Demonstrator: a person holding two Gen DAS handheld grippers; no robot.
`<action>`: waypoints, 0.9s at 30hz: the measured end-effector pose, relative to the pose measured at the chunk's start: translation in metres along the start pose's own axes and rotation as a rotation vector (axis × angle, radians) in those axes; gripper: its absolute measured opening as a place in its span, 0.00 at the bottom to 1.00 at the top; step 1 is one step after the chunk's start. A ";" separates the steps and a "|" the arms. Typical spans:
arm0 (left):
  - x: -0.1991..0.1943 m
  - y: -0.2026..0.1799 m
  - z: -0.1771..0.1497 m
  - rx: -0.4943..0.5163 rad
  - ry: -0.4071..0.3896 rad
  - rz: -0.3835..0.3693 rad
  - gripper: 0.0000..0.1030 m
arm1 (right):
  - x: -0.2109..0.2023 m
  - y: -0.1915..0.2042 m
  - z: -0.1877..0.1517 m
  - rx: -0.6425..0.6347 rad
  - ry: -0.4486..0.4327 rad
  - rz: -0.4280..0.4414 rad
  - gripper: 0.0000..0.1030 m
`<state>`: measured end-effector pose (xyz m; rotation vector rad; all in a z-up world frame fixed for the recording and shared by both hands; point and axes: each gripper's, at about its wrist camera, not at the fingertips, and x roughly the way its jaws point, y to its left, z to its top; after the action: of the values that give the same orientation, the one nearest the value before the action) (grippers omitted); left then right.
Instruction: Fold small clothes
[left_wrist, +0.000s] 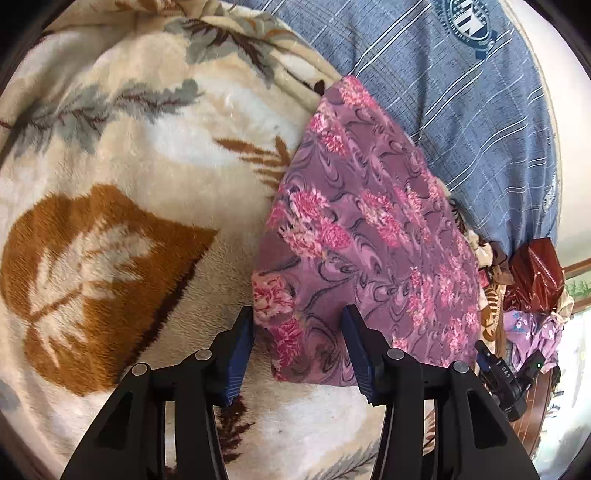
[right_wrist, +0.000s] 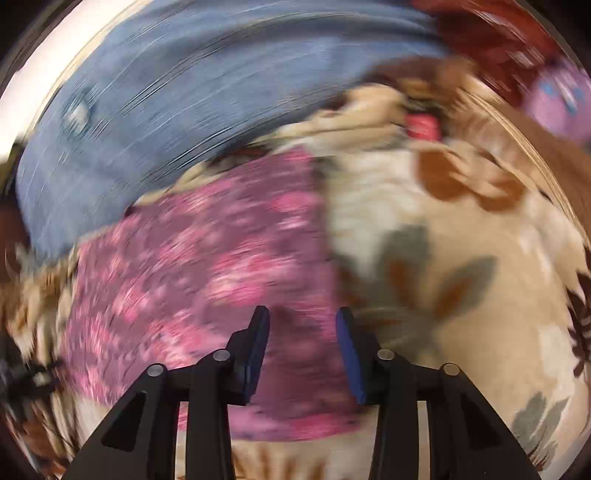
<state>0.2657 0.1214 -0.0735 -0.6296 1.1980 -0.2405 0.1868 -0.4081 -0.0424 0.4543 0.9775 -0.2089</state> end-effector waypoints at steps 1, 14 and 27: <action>0.003 -0.001 0.000 -0.001 0.000 0.005 0.44 | 0.006 -0.007 -0.002 0.037 0.028 0.052 0.48; -0.001 -0.006 -0.009 -0.018 -0.013 0.104 0.14 | 0.009 -0.001 -0.002 -0.069 0.077 0.106 0.06; 0.006 -0.026 0.082 0.047 -0.078 0.162 0.42 | 0.051 -0.004 0.095 0.125 -0.019 0.179 0.39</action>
<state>0.3471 0.1245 -0.0454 -0.4937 1.1581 -0.1068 0.2844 -0.4542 -0.0409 0.6505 0.9029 -0.1128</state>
